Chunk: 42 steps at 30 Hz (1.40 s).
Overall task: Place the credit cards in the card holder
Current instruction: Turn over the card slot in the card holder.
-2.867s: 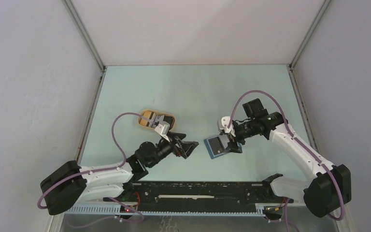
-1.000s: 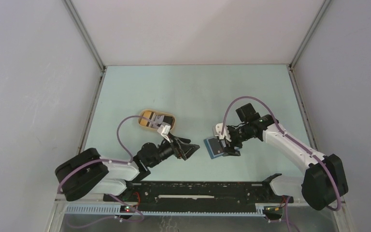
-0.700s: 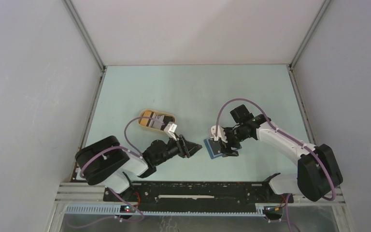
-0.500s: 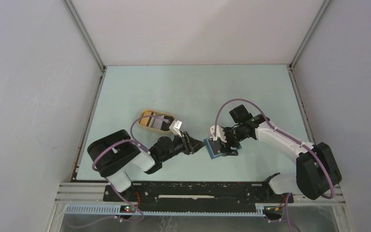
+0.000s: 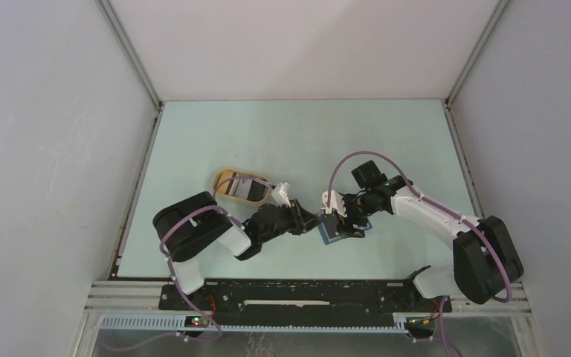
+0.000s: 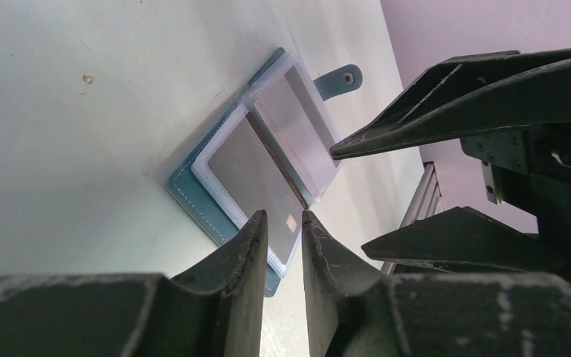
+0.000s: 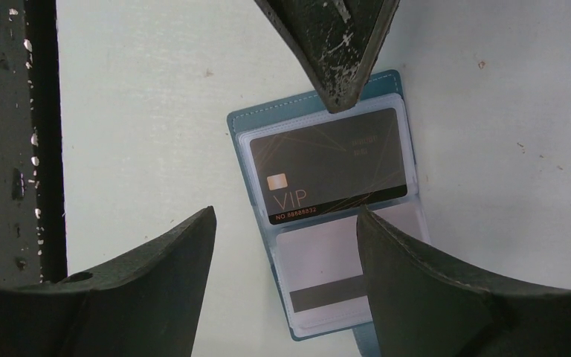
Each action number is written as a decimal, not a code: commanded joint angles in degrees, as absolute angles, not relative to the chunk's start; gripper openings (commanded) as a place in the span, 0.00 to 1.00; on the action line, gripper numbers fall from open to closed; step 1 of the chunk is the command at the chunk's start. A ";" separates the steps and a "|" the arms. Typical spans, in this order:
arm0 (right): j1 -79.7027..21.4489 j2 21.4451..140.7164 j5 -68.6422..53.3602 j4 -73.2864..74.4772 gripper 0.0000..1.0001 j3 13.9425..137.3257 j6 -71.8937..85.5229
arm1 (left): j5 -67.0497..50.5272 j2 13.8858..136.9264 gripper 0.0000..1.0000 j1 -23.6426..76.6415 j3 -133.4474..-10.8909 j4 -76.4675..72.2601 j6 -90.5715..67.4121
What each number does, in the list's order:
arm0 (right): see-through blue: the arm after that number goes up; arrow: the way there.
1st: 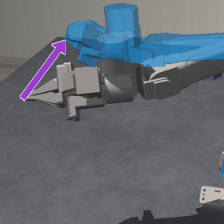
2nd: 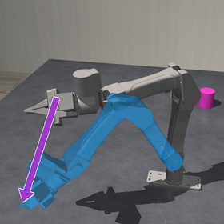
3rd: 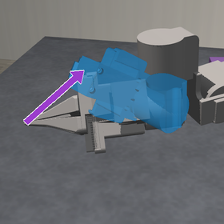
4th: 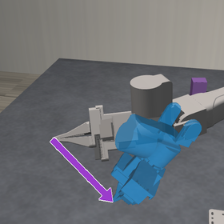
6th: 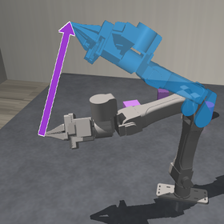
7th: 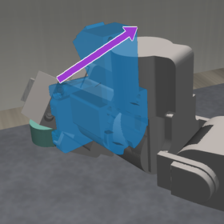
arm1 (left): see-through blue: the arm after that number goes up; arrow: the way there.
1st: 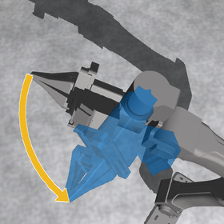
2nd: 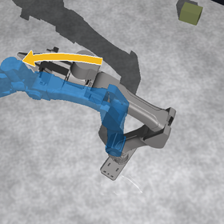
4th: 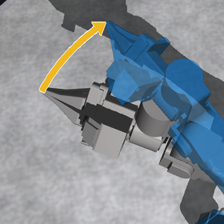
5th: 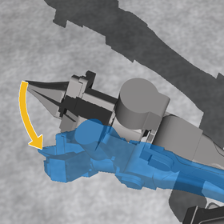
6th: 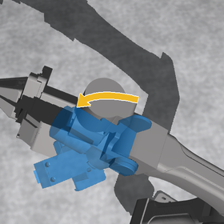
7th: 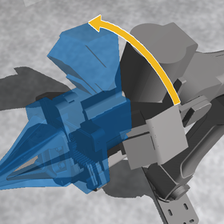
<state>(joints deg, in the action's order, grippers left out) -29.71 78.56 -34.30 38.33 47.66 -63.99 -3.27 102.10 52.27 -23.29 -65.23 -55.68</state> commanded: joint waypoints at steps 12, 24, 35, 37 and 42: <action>-29.82 78.20 -34.30 37.40 0.78 47.72 -62.92 | -2.25 104.85 0.35 53.92 -29.27 -57.77 -56.52; -29.78 78.05 -34.37 37.52 0.78 47.72 -62.87 | -0.74 104.57 0.37 54.87 -30.60 -53.70 -55.98; -29.79 77.87 -34.42 37.70 0.78 47.72 -63.02 | -1.08 104.32 0.35 55.05 -31.15 -53.71 -55.90; -29.75 77.89 -34.50 37.71 0.78 47.72 -62.97 | -1.38 104.27 0.34 55.09 -31.12 -53.83 -55.90; -30.07 78.58 -34.82 36.79 0.78 47.47 -62.49 | -1.70 103.81 0.33 55.11 -30.51 -55.33 -55.90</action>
